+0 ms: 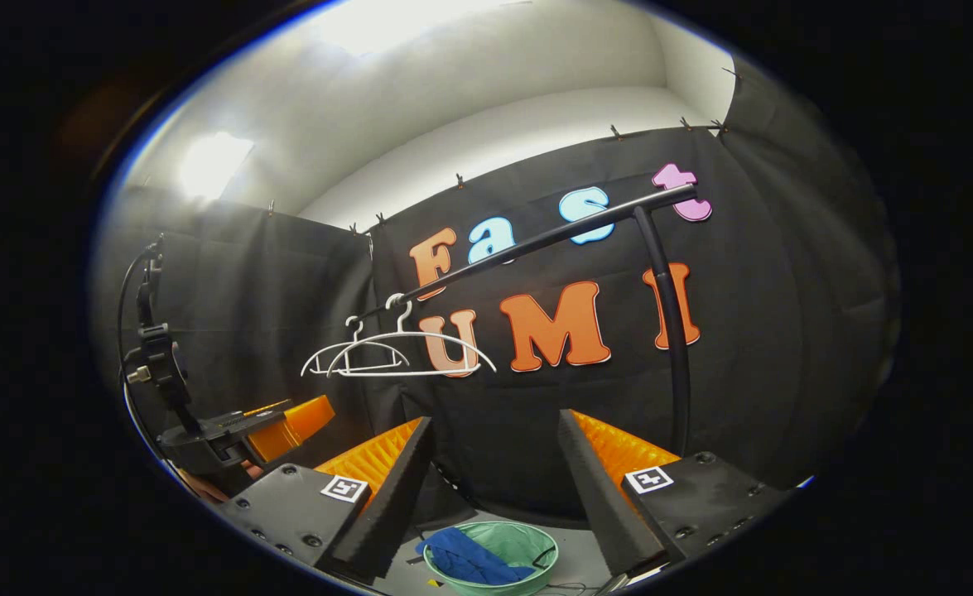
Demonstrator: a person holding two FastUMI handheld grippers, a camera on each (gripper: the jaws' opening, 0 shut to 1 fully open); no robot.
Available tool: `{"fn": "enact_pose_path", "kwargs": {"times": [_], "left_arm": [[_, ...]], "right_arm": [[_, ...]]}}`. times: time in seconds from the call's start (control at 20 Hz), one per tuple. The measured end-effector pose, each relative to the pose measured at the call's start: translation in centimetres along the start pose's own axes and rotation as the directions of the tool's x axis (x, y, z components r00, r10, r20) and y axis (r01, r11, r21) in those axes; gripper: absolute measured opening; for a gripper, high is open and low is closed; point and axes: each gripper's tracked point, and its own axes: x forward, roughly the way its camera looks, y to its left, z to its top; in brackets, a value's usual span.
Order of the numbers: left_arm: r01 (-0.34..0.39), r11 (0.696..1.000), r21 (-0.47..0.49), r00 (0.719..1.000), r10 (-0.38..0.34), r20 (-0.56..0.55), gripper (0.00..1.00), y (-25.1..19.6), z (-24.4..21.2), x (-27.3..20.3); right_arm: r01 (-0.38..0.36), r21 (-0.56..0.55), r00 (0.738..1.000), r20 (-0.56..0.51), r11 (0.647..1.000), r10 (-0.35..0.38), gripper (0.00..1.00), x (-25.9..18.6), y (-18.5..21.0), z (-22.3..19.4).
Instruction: Grasp the clothes on the hanger with both hands and then place them into the laundry hamper below.
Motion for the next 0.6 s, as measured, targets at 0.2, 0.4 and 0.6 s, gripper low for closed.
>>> {"fn": "enact_pose_path", "kwargs": {"times": [0.2,0.4,0.6], "left_arm": [[0.000,1.000,-0.003,1.000,0.000,-0.008,0.92,0.09,-0.20,-0.13],[0.001,1.000,0.002,1.000,-0.001,-0.004,0.92,0.14,0.06,-0.31],[0.002,1.000,-0.002,1.000,-0.002,-0.007,0.92,0.20,-0.17,-0.32]], "right_arm": [[-0.001,0.001,1.000,0.000,1.000,0.001,0.97,-0.24,0.13,0.00],[-0.001,-0.001,1.000,0.001,1.000,0.001,0.97,-0.29,0.32,-0.09],[-0.002,-0.003,1.000,0.002,1.000,0.002,0.97,-0.39,0.47,-0.07]]}}
